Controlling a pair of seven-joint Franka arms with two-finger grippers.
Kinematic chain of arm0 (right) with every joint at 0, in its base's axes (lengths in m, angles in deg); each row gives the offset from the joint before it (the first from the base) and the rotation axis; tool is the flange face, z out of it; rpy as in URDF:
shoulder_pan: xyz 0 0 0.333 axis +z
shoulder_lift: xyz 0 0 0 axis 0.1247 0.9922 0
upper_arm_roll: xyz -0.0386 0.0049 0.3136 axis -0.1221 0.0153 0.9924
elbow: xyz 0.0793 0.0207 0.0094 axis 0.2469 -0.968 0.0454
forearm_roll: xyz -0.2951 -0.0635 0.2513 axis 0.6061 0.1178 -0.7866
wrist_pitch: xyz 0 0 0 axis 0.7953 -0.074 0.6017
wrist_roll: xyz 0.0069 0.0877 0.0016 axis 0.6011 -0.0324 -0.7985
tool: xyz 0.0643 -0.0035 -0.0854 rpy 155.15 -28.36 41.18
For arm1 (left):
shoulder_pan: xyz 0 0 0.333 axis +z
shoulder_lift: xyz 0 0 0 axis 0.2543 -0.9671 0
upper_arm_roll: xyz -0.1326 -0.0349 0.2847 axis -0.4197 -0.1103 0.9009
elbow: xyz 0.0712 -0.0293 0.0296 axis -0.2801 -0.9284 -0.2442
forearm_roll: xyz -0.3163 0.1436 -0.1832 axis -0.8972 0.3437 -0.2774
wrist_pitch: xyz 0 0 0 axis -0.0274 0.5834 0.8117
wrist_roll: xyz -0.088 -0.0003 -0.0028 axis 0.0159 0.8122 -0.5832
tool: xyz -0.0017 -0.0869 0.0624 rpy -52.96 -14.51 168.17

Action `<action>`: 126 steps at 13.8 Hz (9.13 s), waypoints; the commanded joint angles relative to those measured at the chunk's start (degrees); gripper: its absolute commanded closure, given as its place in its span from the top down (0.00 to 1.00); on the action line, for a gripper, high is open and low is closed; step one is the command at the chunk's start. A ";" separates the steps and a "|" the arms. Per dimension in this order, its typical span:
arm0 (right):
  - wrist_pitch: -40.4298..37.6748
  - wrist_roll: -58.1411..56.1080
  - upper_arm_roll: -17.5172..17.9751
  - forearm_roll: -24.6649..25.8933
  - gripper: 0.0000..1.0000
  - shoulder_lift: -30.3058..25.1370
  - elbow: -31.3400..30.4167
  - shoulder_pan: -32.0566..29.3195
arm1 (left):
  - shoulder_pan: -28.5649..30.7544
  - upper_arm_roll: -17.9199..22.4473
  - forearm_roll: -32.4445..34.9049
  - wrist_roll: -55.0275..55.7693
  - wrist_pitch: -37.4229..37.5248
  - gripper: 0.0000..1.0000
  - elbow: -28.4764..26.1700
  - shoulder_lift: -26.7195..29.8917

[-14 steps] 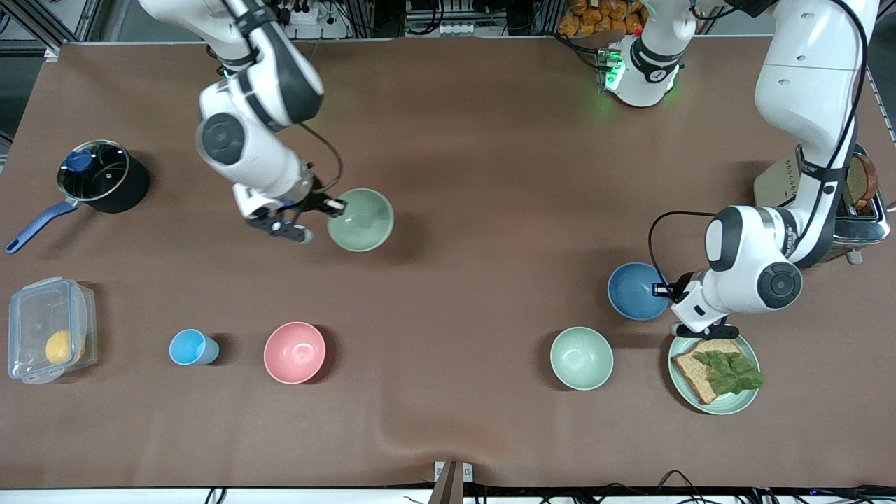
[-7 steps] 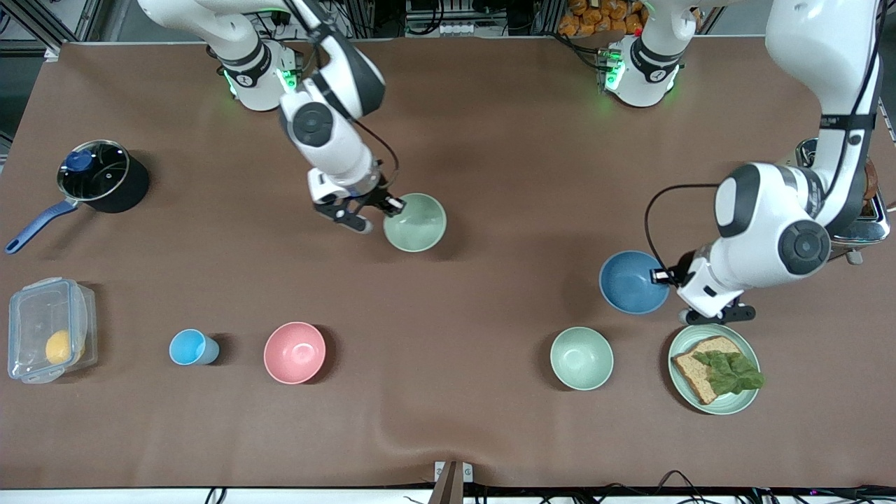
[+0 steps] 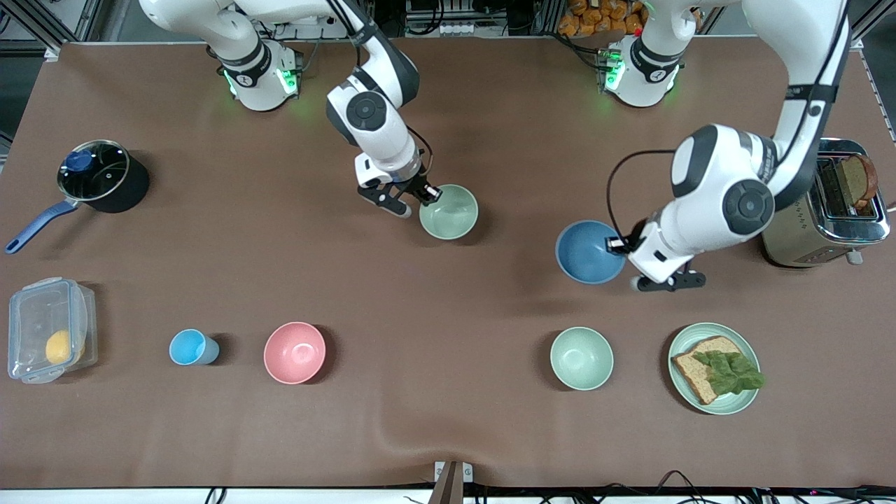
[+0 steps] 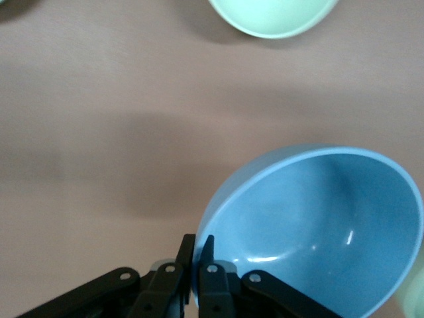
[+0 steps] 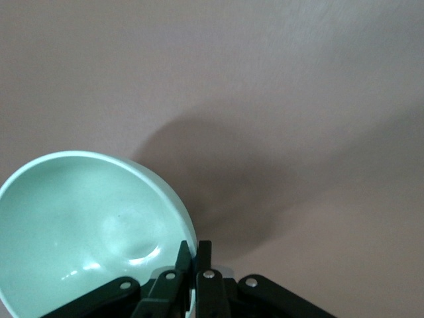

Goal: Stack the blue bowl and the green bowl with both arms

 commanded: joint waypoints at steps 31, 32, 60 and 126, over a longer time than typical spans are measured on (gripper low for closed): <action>-5.18 1.61 -4.98 -41.03 1.00 10.22 7.77 -5.13 | -15.76 -8.37 1.32 22.75 -7.82 0.00 6.42 -13.50; -5.27 1.09 -4.98 -42.09 1.00 10.22 7.77 -5.22 | -16.81 -8.29 2.37 23.89 -7.90 0.00 7.13 -14.56; -22.83 -13.76 -9.53 -38.95 1.00 8.47 6.64 -10.14 | -19.64 -7.14 8.72 30.23 -6.59 1.00 8.98 -14.06; -64.51 -65.47 -4.71 10.02 1.00 -18.35 37.13 -46.18 | -1.09 10.17 6.43 -12.22 36.04 1.00 27.61 12.24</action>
